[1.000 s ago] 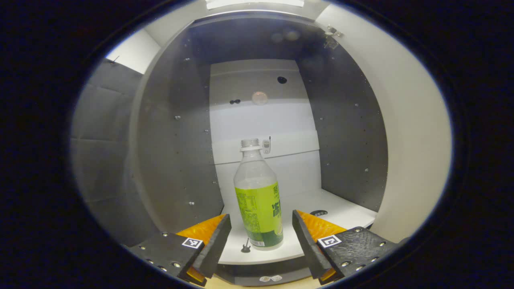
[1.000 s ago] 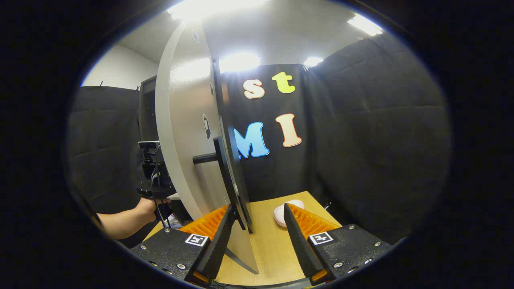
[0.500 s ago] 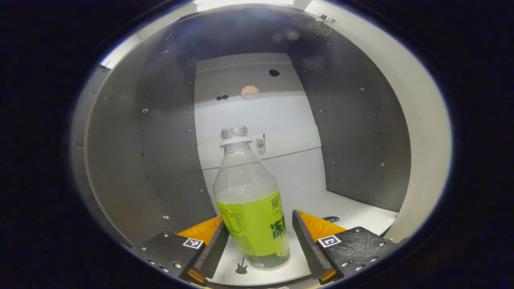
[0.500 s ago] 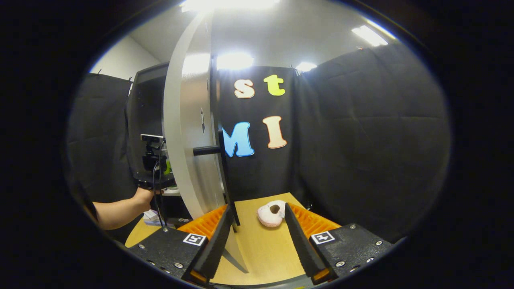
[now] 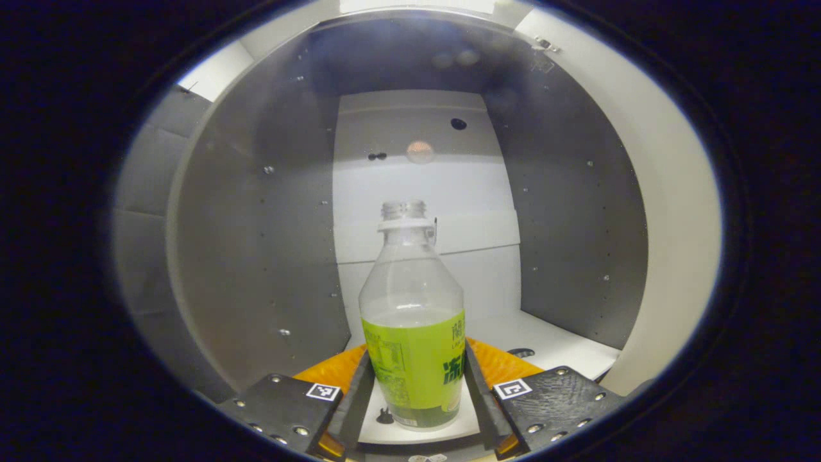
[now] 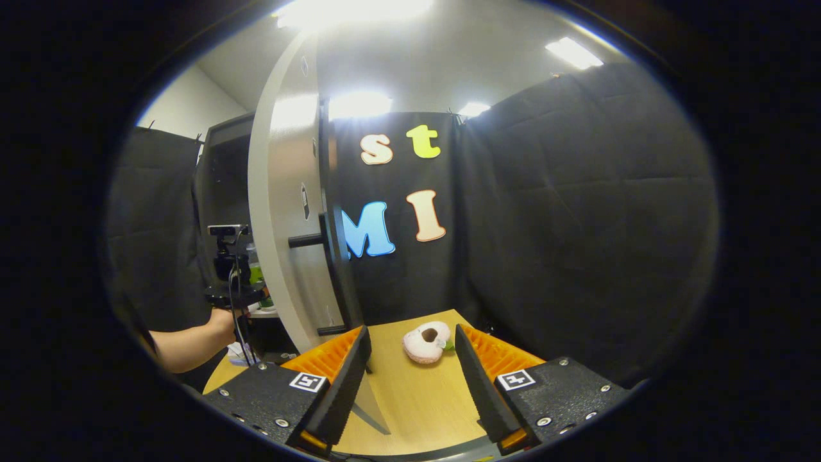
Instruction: Open the cabinet door with the right hand, grasp the bottle in the cabinet with the left hand and place it on the coaster, then close the cabinet door with the right hand.
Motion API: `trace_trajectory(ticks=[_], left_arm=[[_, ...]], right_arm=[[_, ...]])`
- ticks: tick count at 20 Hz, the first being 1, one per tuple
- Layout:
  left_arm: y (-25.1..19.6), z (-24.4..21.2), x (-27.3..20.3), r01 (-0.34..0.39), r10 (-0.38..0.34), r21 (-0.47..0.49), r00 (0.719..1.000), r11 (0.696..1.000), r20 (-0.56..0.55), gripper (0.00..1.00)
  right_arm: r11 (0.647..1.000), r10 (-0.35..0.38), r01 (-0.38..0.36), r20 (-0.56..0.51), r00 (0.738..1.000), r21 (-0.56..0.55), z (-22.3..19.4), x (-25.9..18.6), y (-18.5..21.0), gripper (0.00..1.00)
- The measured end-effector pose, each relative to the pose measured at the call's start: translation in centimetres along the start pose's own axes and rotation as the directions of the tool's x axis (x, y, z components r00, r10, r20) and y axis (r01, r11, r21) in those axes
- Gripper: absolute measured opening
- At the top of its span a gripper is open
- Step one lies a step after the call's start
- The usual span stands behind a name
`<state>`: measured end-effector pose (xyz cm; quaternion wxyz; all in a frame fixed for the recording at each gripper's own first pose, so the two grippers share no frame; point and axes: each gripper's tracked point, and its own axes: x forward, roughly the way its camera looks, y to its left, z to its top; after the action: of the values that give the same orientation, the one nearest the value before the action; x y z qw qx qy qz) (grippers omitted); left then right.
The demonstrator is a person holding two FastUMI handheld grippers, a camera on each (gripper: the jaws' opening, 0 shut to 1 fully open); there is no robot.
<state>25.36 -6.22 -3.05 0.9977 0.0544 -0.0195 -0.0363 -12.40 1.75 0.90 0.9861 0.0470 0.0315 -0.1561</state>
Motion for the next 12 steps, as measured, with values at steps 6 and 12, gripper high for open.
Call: trace_trajectory(ticks=[6,12], left_arm=[[-0.5,0.6,-1.3,-0.022,0.022,0.001,1.000,1.000,0.009,0.61],[-0.7,0.9,-2.1,-0.007,0.007,0.048,1.000,0.999,0.013,0.64]], right_arm=[[0.998,0.054,-0.053,-0.014,0.998,0.046,1.0,0.7,-3.0,0.82],[0.998,-0.003,0.002,0.012,1.000,0.061,1.6,1.8,-5.4,0.84]])
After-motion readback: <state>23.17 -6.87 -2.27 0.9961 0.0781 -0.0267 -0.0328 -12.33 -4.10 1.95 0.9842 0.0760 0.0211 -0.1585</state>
